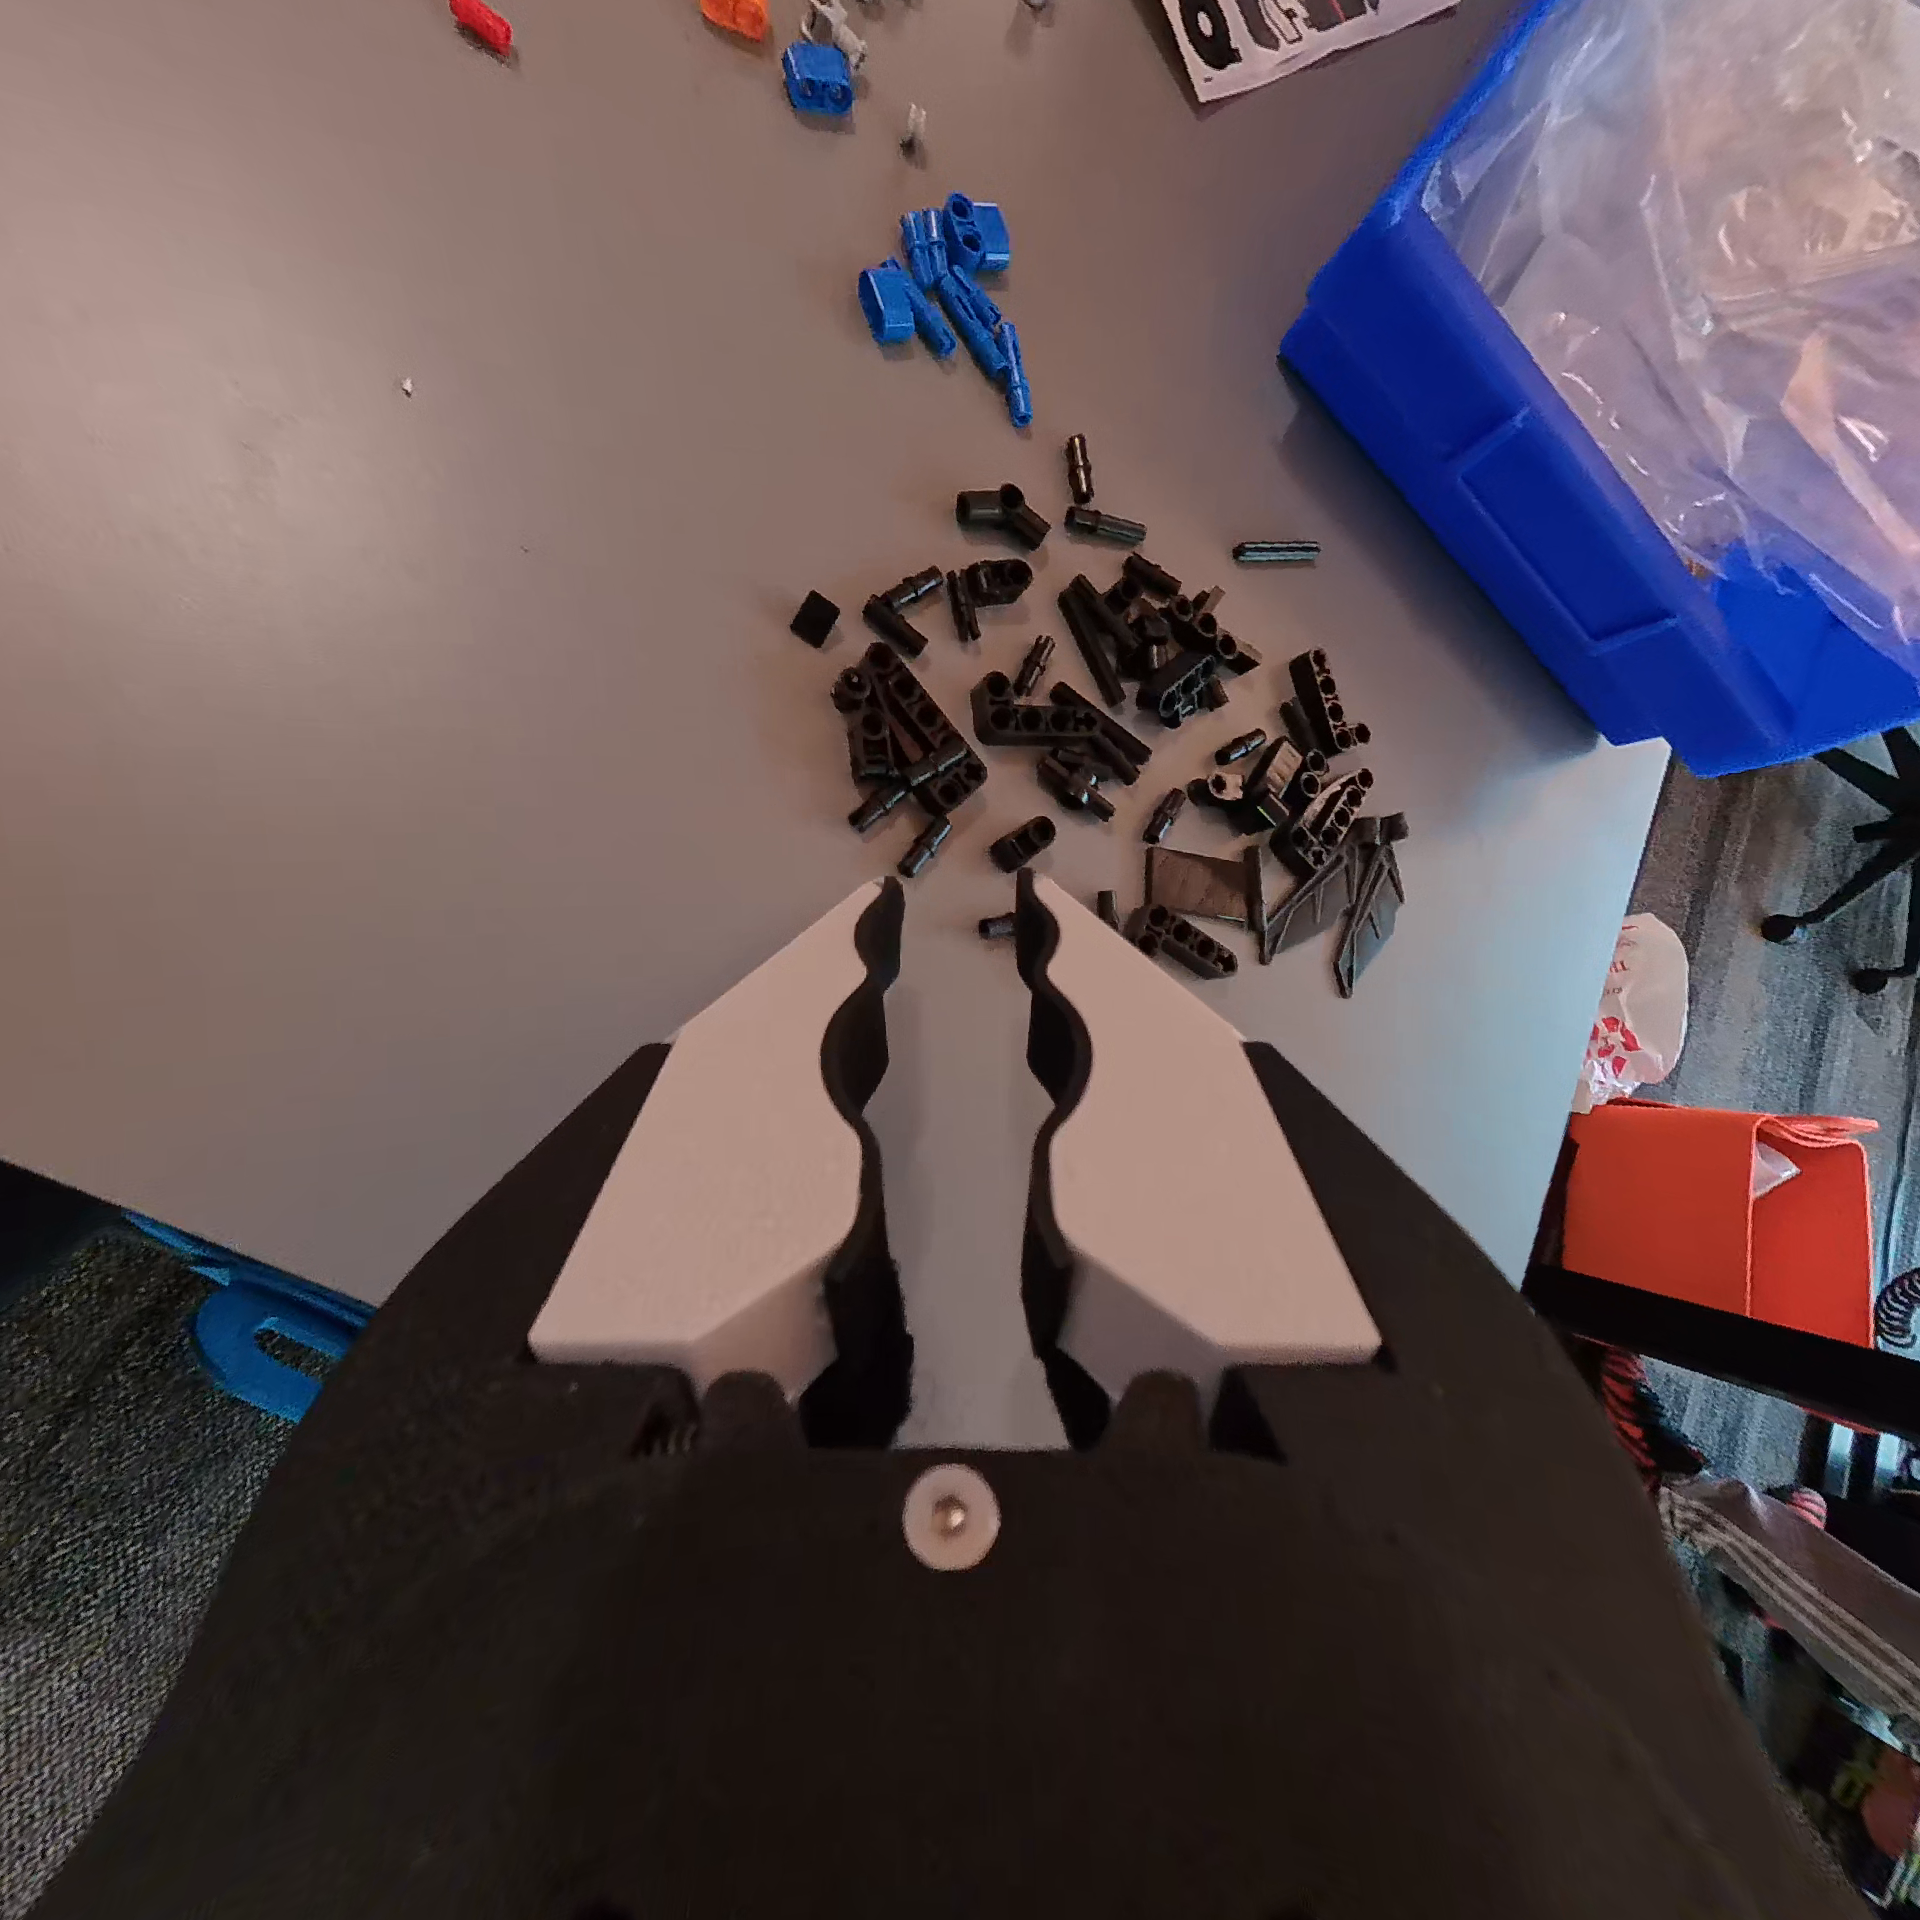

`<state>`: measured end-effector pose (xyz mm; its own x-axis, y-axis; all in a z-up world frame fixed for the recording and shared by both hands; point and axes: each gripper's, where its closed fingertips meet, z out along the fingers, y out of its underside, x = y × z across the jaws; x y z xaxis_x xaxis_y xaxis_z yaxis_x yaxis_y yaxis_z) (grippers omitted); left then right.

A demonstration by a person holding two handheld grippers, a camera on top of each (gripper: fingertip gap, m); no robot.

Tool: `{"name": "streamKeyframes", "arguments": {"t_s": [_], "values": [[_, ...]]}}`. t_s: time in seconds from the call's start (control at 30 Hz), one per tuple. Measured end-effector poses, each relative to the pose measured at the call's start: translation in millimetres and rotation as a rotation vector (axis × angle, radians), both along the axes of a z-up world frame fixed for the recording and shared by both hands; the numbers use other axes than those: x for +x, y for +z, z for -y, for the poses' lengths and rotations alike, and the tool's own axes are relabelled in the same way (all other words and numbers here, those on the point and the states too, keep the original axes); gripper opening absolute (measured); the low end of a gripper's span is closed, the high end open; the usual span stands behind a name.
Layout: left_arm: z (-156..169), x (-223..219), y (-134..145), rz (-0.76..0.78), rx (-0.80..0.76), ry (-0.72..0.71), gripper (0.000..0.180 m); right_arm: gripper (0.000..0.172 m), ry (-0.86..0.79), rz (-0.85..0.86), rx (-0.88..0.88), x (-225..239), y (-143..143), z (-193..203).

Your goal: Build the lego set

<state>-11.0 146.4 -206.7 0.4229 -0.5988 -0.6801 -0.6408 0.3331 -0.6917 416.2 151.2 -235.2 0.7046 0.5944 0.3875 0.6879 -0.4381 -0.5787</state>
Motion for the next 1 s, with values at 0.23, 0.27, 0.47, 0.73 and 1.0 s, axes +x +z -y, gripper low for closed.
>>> {"name": "streamKeyframes", "arguments": {"t_s": [0.23, 0.27, 0.47, 0.73, 1.0], "values": [[0.8, 1.0, -0.6, -0.004, 0.002, -0.005, 0.000, 0.019, 0.033, 0.001, -0.017, -9.6, -3.6, -1.7], [0.8, 1.1, -0.7, -0.004, 0.001, -0.005, 0.000, 0.019, 0.038, 0.000, -0.020, -10.9, -4.4, -1.7], [0.4, 1.6, -1.7, -0.005, -0.002, -0.005, 0.000, 0.018, 0.064, 0.002, -0.039, -17.1, -8.9, -3.2], [-0.9, 1.6, -3.2, -0.010, -0.003, -0.001, 0.000, 0.018, 0.050, 0.001, -0.016, -11.2, -2.7, -8.3], [-1.8, 1.8, -5.1, -0.017, -0.002, 0.003, 0.000, 0.018, 0.043, -0.008, -0.009, -7.2, -2.8, -7.7]]}}
